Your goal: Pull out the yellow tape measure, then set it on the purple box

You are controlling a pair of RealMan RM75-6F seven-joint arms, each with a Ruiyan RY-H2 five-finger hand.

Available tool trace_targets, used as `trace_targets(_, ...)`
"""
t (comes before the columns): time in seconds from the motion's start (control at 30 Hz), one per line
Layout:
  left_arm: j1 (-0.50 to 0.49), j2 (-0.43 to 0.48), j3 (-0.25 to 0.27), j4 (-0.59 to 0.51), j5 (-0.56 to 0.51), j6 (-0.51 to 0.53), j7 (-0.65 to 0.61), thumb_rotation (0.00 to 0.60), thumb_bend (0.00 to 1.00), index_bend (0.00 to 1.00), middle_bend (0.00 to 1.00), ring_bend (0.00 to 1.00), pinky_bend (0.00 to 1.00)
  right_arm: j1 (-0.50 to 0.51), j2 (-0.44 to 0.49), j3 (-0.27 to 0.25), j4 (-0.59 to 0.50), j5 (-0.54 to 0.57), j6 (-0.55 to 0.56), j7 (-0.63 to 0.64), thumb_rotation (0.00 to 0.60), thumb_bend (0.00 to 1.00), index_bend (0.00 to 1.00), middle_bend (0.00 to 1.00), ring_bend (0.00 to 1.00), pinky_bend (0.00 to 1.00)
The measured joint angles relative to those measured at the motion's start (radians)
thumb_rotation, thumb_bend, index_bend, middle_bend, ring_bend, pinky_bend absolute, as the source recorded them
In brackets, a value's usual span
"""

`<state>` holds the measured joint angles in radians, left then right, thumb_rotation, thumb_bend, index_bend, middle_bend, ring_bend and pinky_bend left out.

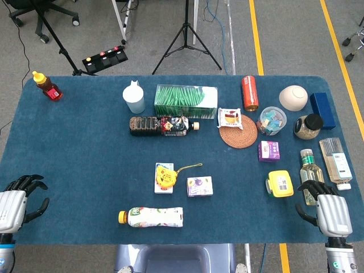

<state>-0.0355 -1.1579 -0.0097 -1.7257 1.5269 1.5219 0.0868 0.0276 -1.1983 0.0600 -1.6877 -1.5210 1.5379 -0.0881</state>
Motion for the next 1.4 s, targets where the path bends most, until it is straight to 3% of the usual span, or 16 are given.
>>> trace_targets(1.0, 0.007, 0.010, 0.002, -0.006, 0.008, 0.011, -0.004, 0.600, 0.33, 0.43, 0.30, 0.22, 0.28, 0.000, 0.003, -0.002, 0.007, -0.006, 0.000, 0.020, 0.600, 0.30, 0.40, 0.34, 0.31, 0.31)
trace_targets(1.4, -0.005, 0.042, 0.000, -0.029, 0.012, -0.006, -0.009, 0.600, 0.33, 0.43, 0.30, 0.22, 0.28, 0.027, 0.007, -0.001, 0.028, -0.029, -0.030, 0.112, 0.600, 0.30, 0.33, 0.34, 0.31, 0.32)
